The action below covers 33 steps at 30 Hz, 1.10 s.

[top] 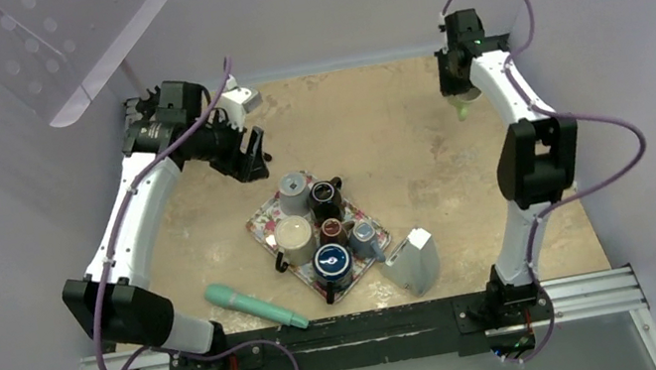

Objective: Turn the mug right side up

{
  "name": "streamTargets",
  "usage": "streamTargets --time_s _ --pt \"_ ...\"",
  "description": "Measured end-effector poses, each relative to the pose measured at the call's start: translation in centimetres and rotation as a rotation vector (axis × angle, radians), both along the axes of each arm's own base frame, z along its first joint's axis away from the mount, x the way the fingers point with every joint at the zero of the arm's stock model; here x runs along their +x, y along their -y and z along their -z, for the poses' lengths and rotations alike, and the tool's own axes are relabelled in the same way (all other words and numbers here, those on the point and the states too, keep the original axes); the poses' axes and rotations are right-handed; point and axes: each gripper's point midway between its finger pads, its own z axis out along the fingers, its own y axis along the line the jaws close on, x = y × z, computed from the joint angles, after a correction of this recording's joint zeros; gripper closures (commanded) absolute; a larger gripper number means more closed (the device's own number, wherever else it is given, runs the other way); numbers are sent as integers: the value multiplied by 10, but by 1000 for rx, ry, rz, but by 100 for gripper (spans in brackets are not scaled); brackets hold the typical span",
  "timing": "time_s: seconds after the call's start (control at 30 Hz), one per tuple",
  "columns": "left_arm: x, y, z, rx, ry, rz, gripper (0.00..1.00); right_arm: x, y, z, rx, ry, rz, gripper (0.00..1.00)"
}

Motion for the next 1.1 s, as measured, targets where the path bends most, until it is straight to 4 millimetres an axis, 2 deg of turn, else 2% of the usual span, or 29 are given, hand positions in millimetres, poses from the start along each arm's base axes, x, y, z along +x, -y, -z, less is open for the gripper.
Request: streamTargets --time_s 0.1,0.23,0.37,0.5,0.6,0.77,0.87,0.97,1.1 --pt "-14 -10 29 72 -64 37 31 1 2 51 -18 -165 -31 100" --pt "-39 -19 68 140 -153 89 29 -7 1 94 -13 -293 -58 100" --pt "-79 -23 101 201 -235 163 20 7 -1 87 -2 -278 -80 99" --pt "-119 -20 124 262 -294 252 16 26 -3 86 5 -250 -103 53" --pt "-127 -17 128 291 -288 290 15 26 -3 88 1 -261 -112 44" --pt "-128 -12 137 338 -249 340 16 36 -2 68 0 -210 -95 40" --pt "-133 -10 156 376 -228 373 26 33 1 46 -6 -162 -70 40" --pt "-134 -14 178 406 -226 363 27 16 3 17 -10 -101 -42 40" --pt "-125 -12 193 399 -179 342 30 -14 5 -30 -1 27 -11 40"
